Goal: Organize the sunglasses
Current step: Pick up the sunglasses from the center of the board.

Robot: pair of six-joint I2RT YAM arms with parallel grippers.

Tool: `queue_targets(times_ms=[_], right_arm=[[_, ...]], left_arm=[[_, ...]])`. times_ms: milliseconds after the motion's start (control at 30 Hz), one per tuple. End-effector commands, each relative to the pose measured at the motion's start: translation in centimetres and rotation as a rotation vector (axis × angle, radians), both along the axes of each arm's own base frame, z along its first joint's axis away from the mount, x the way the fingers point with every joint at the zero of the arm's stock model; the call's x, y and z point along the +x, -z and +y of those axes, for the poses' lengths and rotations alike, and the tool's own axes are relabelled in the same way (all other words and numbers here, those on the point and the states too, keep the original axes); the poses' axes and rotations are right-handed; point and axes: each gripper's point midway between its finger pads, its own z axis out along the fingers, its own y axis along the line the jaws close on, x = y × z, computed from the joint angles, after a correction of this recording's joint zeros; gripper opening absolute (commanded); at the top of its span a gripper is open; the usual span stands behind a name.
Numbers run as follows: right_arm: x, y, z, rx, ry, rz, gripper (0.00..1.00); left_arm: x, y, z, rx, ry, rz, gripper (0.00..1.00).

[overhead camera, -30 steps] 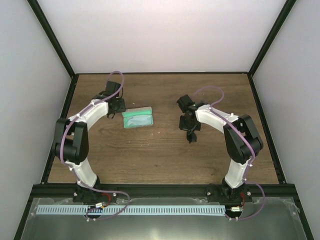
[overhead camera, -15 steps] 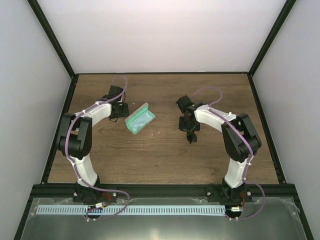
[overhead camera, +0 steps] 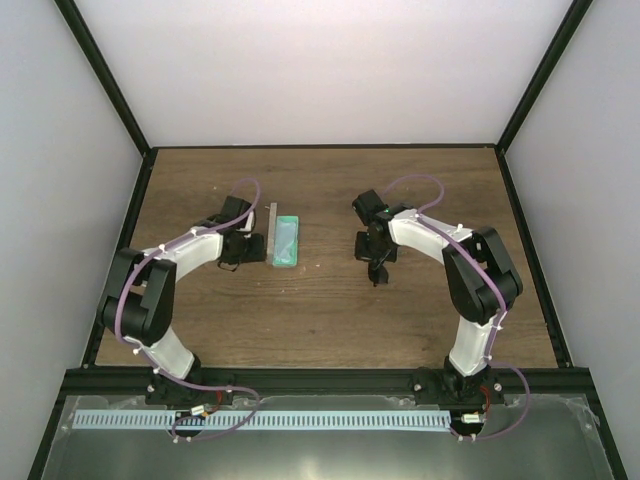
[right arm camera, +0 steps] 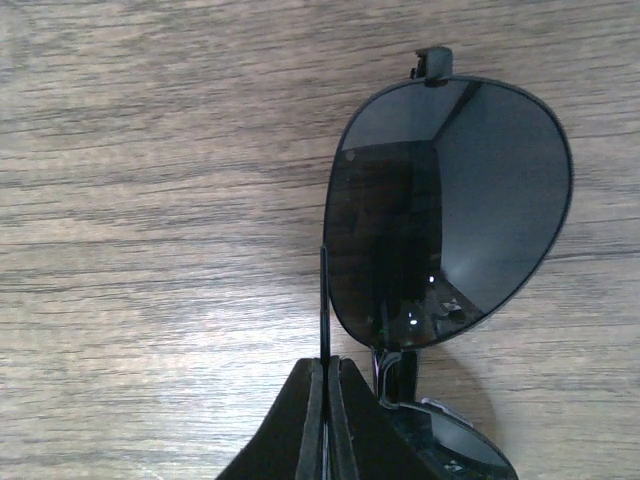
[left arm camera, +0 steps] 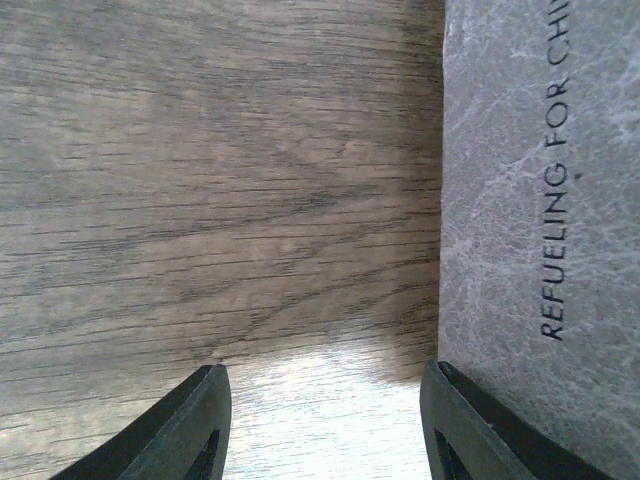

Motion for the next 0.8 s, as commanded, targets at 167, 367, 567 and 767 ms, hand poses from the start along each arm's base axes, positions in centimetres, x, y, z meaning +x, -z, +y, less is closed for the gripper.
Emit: queue_targets(times_ms=[167,367,567,767], right_arm=[[1.8,-2.2,3.8,0.15,-0.036,-0.041,0.01],[2.7,-3.1,5.1,0.202,-0.065,-0.06,0.01],[3.6,-3.7,6.9,0.259,-0.086,-0.064,0.01],[4.1,-3.7,9.2,0.279,-0.125,-0.06,0.01]], left_arm=[[-0.1,-0.2,-0.1,-0.024,-0.005,-0.01,0.54],[-0.3,-0.2,0.0,-0.018,-0.002,-0.009,0.54],[-0.5,0.1,0.0,-0.017,0.0,-0.002,0.54],[-1.1,0.6,0.2,-0.013,0.0,0.013,0.54]])
